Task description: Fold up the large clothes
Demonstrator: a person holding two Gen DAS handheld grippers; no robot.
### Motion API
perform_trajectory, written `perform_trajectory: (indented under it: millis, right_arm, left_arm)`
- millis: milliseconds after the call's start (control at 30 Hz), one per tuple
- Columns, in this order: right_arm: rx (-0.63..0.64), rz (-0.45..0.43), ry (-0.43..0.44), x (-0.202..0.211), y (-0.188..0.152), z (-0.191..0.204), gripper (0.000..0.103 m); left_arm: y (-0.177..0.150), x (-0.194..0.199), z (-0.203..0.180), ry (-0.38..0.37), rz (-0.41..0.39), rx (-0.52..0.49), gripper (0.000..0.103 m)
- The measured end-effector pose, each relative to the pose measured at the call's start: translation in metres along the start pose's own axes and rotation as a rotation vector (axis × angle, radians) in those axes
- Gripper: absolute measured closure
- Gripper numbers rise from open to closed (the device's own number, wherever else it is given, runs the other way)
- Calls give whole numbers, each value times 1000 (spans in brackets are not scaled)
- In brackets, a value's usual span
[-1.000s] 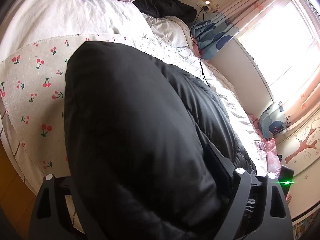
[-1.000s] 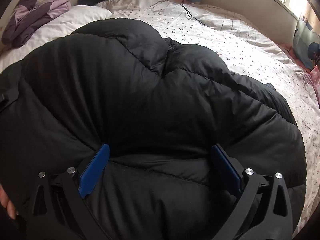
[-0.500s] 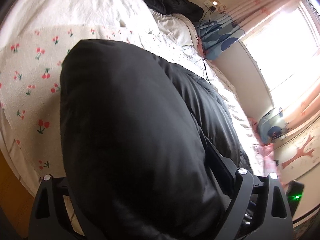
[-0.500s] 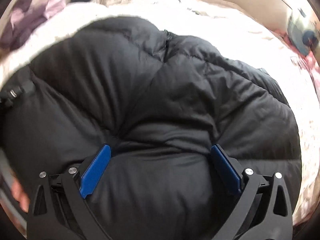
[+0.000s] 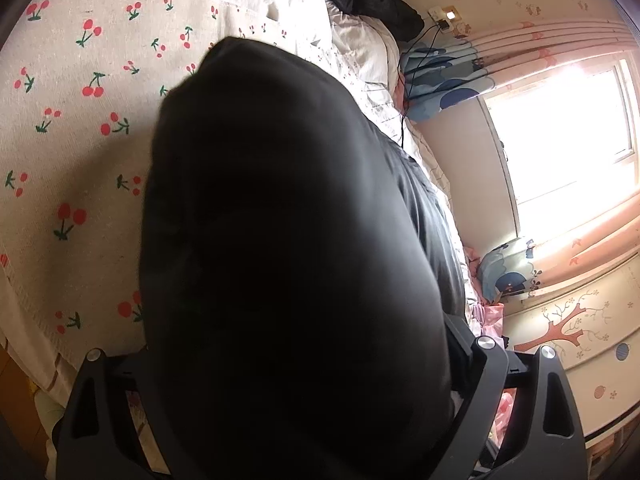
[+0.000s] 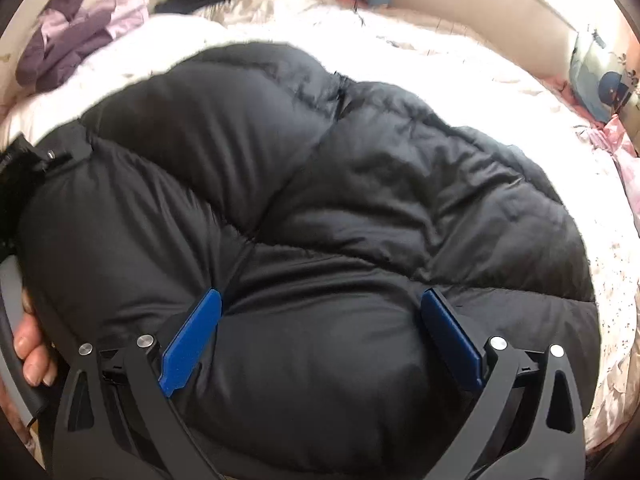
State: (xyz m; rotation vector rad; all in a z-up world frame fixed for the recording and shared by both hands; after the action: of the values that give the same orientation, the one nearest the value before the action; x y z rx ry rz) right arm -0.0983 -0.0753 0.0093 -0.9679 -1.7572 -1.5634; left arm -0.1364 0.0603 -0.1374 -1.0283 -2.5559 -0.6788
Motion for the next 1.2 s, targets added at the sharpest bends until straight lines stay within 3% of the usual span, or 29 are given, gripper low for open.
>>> perform_trajectory:
  millis: [67,133,267,333,400,467,567,700,900,1033,1133,1200]
  right_arm:
    - [-2,-32,-13,7,-4,-5,6]
    - [41,3,-13,2,-12,-1,6]
    - [9,-89,-34,25,-22,-17,6]
    - [34,-38,-16,13,-29,-15,6]
    - [78,9,-5,-1,-41,-9,6]
    - [83,-4,-15,-8,-43,-8,6]
    - [66,-12,-11,-15,-49,-9,6]
    - [57,-20,-2,-16,-46,-16,6]
    - [88,24,12,-18,-32,-29,6]
    - [189,89,3,8,-36,-52,6]
    - [149,76,120,36,-53,-88,6]
    - [31,56,317,55,-73,-126,6]
  left_arm:
    - [0,-2,0,-1,5,1,15]
    - [0,-5,-1,-3,14,0,15]
    - [-2,-7,-1,-8,21,7,15]
    - [-3,-9,-5,-15,25,-6,15]
    - [-4,-6,-17,-29,7,-60,27]
    - [-6,-2,-32,-46,-6,-94,37]
    - [-10,7,-71,-78,-33,-183,45]
    - [-24,10,-147,-141,-19,-366,47]
    - [-77,-34,-248,-173,118,-644,47]
    - [-105,-73,-282,-200,219,-723,47]
    - [-128,-100,-295,-201,286,-771,47]
    - [-150,-115,-302,-200,334,-809,47]
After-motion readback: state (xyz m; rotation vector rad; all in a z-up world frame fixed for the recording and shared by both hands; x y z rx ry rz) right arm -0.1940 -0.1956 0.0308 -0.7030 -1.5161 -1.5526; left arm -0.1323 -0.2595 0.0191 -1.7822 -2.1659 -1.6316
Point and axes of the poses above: each gripper's, at about its wrist camera, not at the fingertips, and x roughly against the way its jaws point, z to its left, y to its top, the point moved 4 cm from there along -x, roughly the way its jaws point, and after that the axes turned 6 degrees about -y, right-handed, at the moved point
